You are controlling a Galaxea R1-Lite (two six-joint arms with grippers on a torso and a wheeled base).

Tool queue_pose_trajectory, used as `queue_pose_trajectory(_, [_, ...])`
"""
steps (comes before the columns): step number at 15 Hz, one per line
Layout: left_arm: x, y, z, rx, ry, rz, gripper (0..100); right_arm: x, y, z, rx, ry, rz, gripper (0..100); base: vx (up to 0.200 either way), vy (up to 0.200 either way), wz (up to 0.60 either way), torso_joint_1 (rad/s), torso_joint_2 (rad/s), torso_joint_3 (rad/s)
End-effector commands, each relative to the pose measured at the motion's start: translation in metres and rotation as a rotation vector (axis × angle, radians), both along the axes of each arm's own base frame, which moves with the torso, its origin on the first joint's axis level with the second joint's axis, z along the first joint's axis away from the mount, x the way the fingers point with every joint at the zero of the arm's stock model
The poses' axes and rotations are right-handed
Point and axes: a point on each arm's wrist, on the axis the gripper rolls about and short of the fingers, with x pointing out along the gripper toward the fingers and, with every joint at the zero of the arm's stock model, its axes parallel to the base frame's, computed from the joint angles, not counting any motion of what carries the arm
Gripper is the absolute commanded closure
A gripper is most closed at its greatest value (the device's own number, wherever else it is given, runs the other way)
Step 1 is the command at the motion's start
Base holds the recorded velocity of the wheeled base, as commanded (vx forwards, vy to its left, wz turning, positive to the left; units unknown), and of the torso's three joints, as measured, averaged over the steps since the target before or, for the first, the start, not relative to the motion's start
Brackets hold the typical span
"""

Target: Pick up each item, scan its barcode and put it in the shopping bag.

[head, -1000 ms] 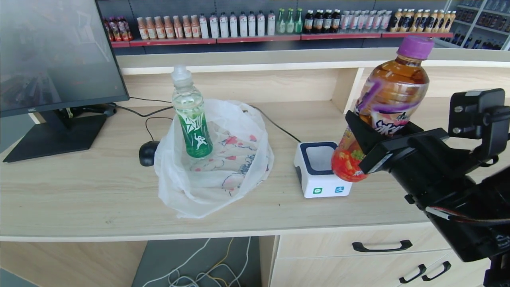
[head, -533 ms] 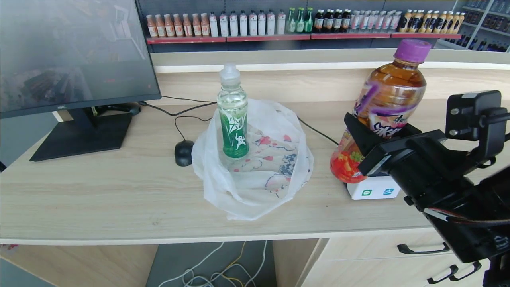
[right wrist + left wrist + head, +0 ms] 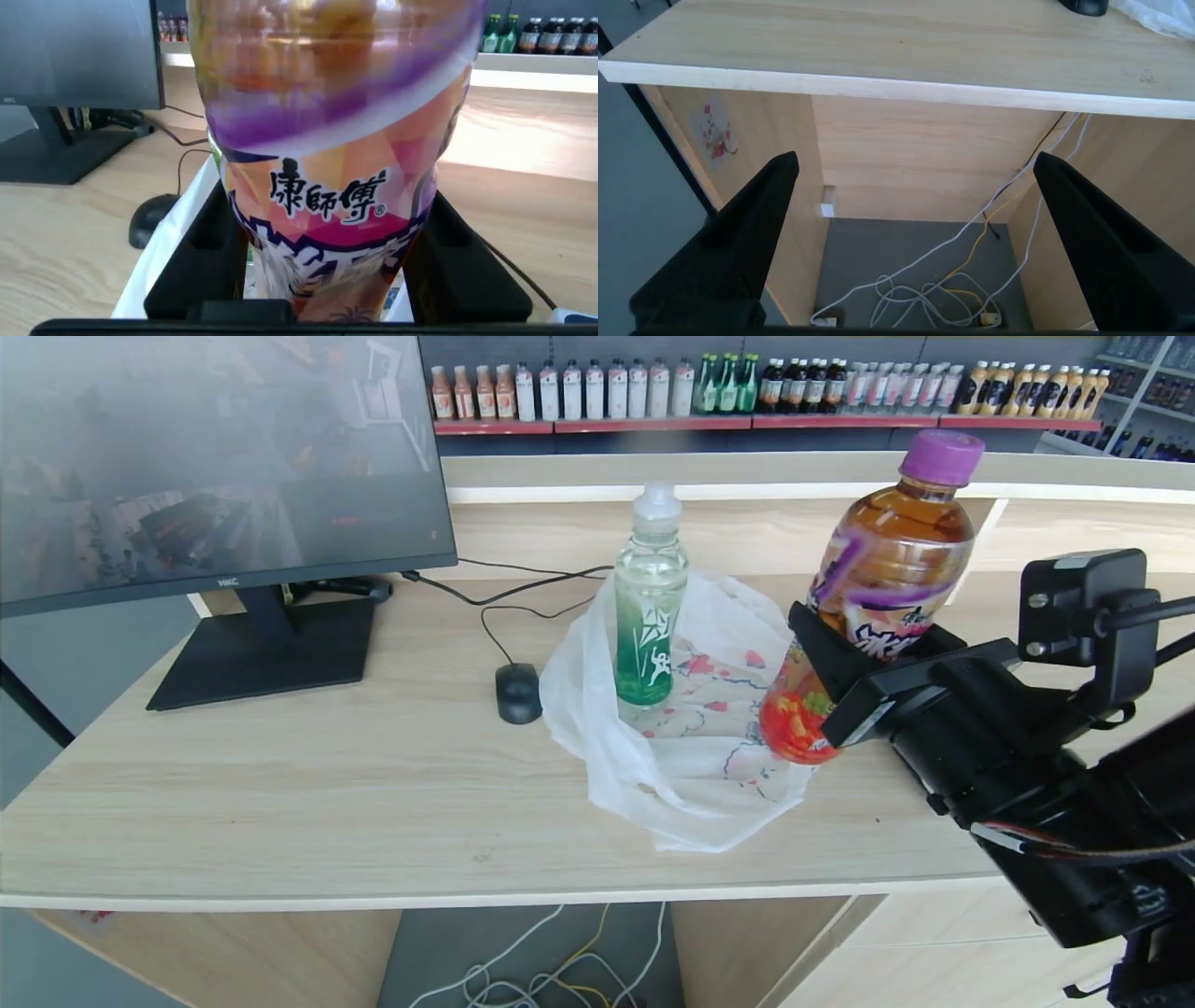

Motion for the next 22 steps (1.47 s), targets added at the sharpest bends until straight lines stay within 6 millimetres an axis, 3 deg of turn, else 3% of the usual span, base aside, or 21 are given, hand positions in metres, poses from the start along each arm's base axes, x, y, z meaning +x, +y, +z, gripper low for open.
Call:
queue_pose_trajectory(1, [0.0,0.0,0.0,0.0,-0.001,0.0,0,0.007,0.005,-0.001,-0.001,-0.001,-0.001,100,0.0,0.0,0.0,0.0,0.0,0.0])
queue_pose_trajectory(7, [0.0,0.0,0.0,0.0,-0.001,0.0,0,0.031,0.017,-0.014,-0.033,0.015,0.01,100,0.0,0.0,0.0,0.0,0.0,0.0])
queue_pose_trajectory(12, [0.0,0.0,0.0,0.0,-0.001,0.001,0,0.078,0.021,-0.032,-0.043,0.037,-0.033,100,0.0,0.0,0.0,0.0,0.0,0.0])
queue_pose_trajectory(16, [0.0,0.0,0.0,0.0,-0.001,0.0,0,0.095,0.031,-0.038,-0.039,0.029,-0.035,100,0.0,0.0,0.0,0.0,0.0,0.0])
queue_pose_trajectory(22, [0.0,0.0,0.0,0.0,-0.001,0.0,0,0.113,0.029,-0.046,-0.042,0.035,-0.068,100,0.0,0.0,0.0,0.0,0.0,0.0])
